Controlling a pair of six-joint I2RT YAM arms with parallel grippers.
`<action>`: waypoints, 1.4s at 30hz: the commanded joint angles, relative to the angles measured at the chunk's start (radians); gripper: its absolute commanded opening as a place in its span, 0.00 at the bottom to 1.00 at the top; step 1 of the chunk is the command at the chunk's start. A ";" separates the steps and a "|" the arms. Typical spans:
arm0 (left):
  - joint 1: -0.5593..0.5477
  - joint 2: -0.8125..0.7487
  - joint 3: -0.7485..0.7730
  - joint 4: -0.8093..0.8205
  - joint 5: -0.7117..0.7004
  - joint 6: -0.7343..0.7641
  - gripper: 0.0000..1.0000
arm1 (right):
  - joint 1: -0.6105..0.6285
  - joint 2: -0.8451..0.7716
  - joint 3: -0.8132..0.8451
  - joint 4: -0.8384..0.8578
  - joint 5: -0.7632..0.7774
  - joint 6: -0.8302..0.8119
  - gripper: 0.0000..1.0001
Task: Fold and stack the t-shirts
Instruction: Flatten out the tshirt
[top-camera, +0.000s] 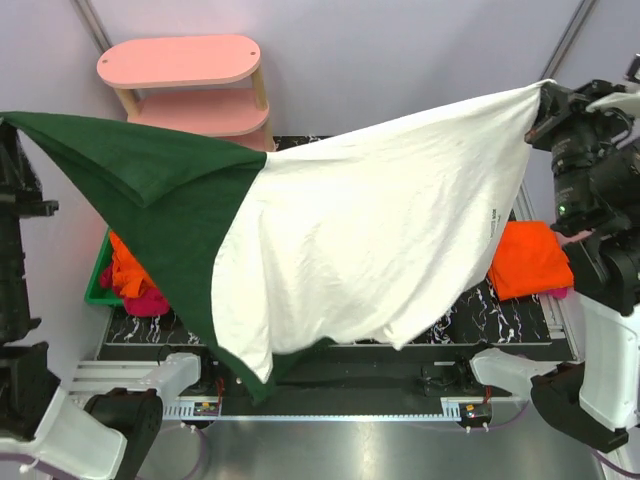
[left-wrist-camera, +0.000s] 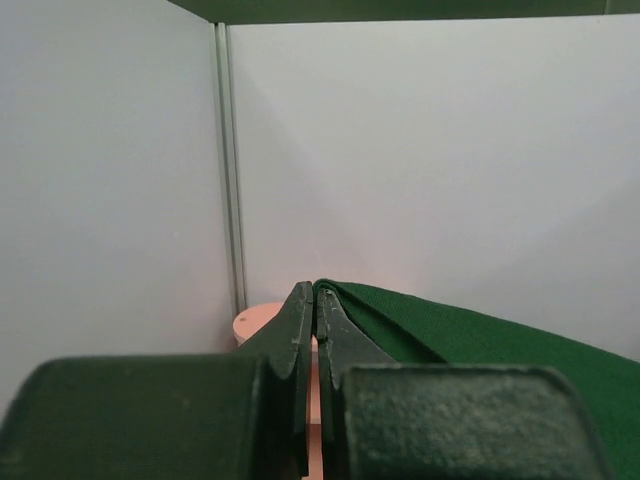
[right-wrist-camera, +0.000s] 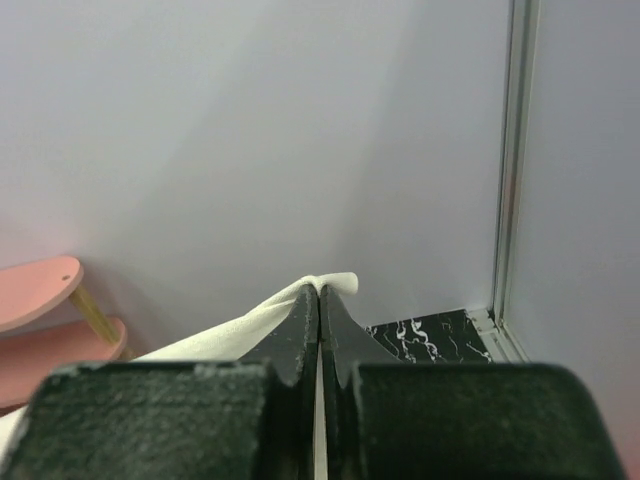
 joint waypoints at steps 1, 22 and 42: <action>0.002 0.101 -0.079 0.044 -0.015 -0.002 0.00 | 0.003 0.093 -0.009 0.036 0.041 -0.011 0.00; -0.078 0.764 0.290 0.409 -0.099 0.099 0.00 | -0.176 0.694 0.428 0.191 -0.198 0.042 0.00; -0.126 0.462 -0.377 0.375 -0.174 0.084 0.00 | -0.081 0.260 -0.418 0.418 -0.065 0.016 0.00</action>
